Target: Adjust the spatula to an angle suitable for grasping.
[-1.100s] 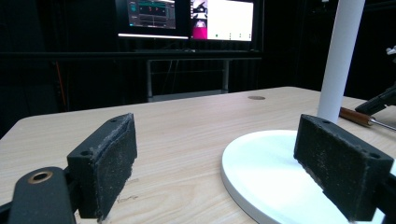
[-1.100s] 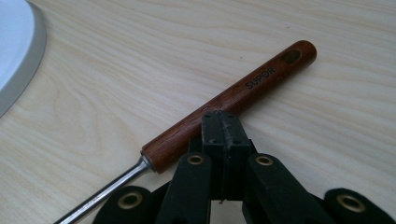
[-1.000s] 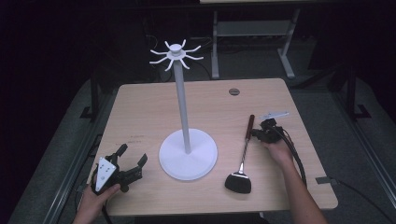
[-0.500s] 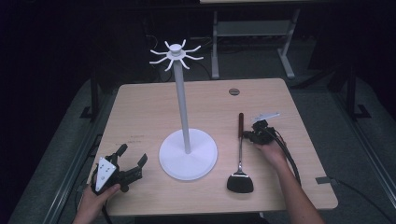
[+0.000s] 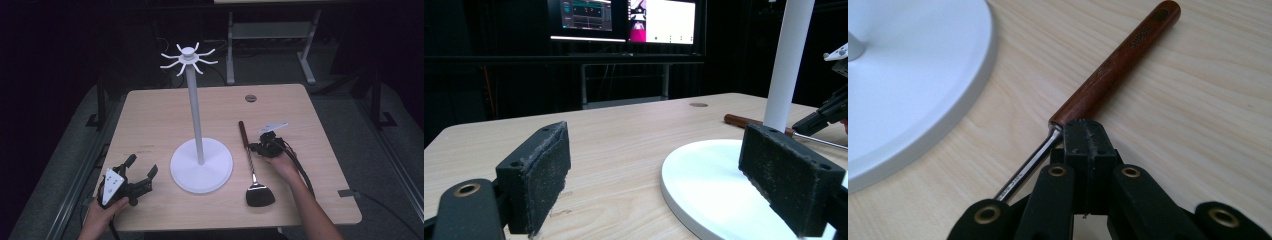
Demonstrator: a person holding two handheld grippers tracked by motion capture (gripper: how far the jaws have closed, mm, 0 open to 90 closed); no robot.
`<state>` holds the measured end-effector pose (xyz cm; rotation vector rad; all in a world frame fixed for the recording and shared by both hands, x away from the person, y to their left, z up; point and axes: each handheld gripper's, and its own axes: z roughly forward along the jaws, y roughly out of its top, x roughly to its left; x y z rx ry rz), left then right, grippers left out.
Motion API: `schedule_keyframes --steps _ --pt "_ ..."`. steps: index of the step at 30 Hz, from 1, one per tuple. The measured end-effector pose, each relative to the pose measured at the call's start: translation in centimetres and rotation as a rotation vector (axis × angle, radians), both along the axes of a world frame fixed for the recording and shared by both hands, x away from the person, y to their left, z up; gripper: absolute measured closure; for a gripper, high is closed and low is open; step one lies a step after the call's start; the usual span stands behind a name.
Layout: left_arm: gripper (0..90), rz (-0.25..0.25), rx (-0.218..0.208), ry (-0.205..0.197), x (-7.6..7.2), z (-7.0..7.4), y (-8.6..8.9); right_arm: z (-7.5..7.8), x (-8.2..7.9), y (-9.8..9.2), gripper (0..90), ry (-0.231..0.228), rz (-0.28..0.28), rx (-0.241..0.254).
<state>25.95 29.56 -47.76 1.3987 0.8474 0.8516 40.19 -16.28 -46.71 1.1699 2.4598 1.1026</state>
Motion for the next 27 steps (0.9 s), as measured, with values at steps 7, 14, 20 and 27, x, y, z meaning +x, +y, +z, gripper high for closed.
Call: schedule_keyframes --steps 7,14,20,27 --pt "12.7 0.000 0.001 0.000 0.0 0.0 0.0 1.2 -1.2 -0.1 89.8 0.015 0.003 0.020" --pt "12.7 0.000 0.000 0.000 0.0 0.0 0.0 2.4 -4.3 0.6 89.7 0.037 0.062 0.009" --pt "12.7 -0.001 -0.003 -0.001 0.0 0.0 0.1 2.0 -7.3 2.0 89.7 0.077 0.105 -0.030" --pt "12.7 -0.001 -0.003 -0.001 0.0 0.0 0.1 1.6 -7.4 2.2 89.7 0.103 0.089 -0.061"
